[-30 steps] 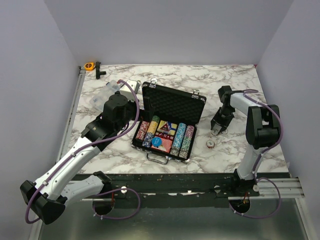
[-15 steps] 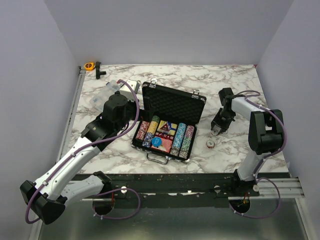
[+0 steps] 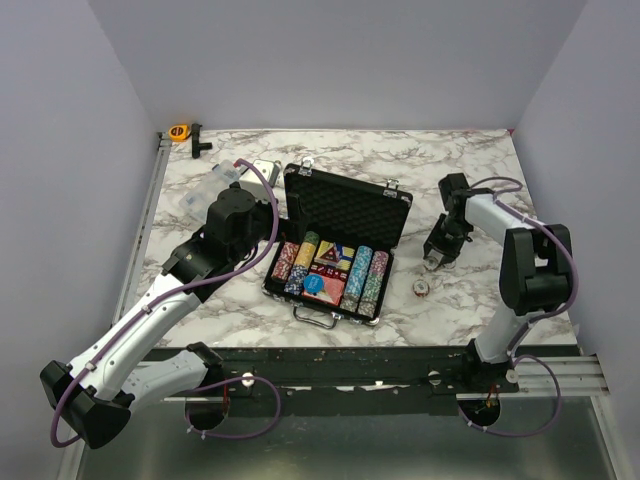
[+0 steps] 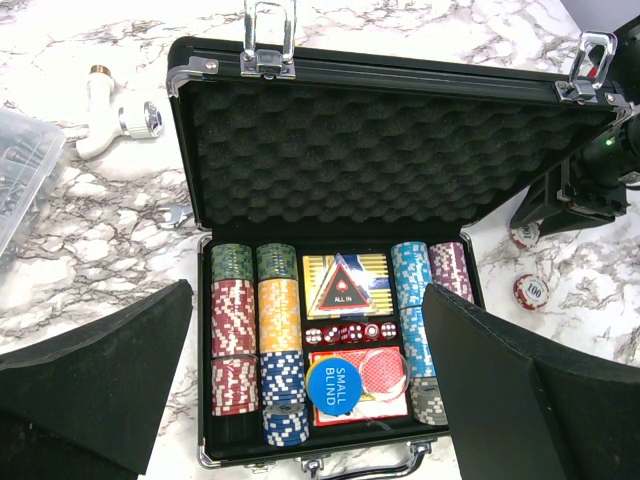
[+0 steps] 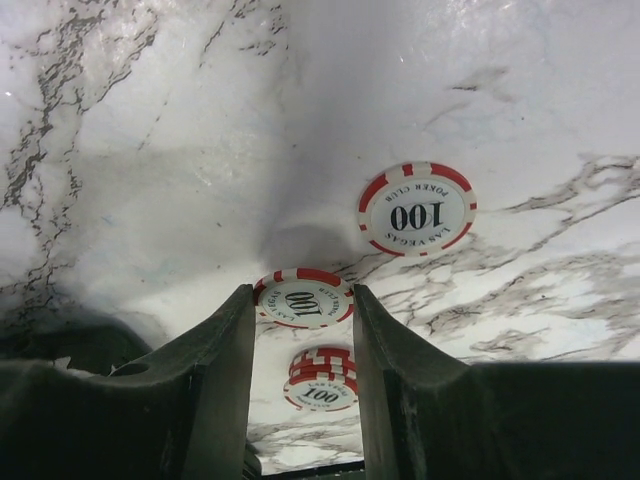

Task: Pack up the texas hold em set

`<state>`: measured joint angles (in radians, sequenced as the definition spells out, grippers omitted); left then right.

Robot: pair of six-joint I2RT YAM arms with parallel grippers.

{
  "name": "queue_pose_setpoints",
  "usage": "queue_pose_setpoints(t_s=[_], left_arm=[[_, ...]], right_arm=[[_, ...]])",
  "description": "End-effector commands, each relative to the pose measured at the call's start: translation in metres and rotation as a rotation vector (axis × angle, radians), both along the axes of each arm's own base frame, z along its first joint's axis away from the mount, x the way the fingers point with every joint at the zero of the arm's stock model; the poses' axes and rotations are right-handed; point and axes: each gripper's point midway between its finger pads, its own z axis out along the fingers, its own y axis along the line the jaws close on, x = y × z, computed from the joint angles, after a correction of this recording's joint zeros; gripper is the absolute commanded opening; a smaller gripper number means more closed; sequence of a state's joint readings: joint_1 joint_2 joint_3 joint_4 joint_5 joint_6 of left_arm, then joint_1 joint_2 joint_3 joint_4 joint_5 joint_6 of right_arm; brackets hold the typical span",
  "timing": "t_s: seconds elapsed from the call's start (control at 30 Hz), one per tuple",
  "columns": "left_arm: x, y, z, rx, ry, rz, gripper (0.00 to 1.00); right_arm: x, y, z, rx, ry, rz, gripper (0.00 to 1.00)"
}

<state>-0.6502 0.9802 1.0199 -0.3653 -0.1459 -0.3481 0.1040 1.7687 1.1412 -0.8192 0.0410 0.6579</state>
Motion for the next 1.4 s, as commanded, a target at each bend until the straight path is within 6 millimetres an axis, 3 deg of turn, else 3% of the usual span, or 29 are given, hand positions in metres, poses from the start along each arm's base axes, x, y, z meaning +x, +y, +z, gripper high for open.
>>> queue_pose_setpoints(t_s=[0.0,0.37,0.7,1.13,1.37], left_arm=[[-0.002,-0.001,0.016,-0.024,-0.03,-0.01,0.97],[-0.002,-0.004,0.014,-0.025,-0.023,-0.018,0.97],[-0.003,-0.007,0.012,-0.034,-0.01,-0.028,0.97],[-0.003,-0.007,0.013,-0.035,-0.012,-0.029,0.97],[-0.003,-0.007,0.012,-0.034,-0.01,-0.029,0.97]], right_arm=[[-0.009,-0.005,0.013,-0.033,-0.008,0.027,0.1],[-0.033,0.002,0.023,0.025,-0.012,0.091,0.1],[-0.051,0.022,0.031,0.043,-0.015,0.17,0.1],[-0.07,0.041,0.016,0.062,0.031,0.197,0.11],[-0.069,0.041,0.011,0.048,0.037,0.196,0.15]])
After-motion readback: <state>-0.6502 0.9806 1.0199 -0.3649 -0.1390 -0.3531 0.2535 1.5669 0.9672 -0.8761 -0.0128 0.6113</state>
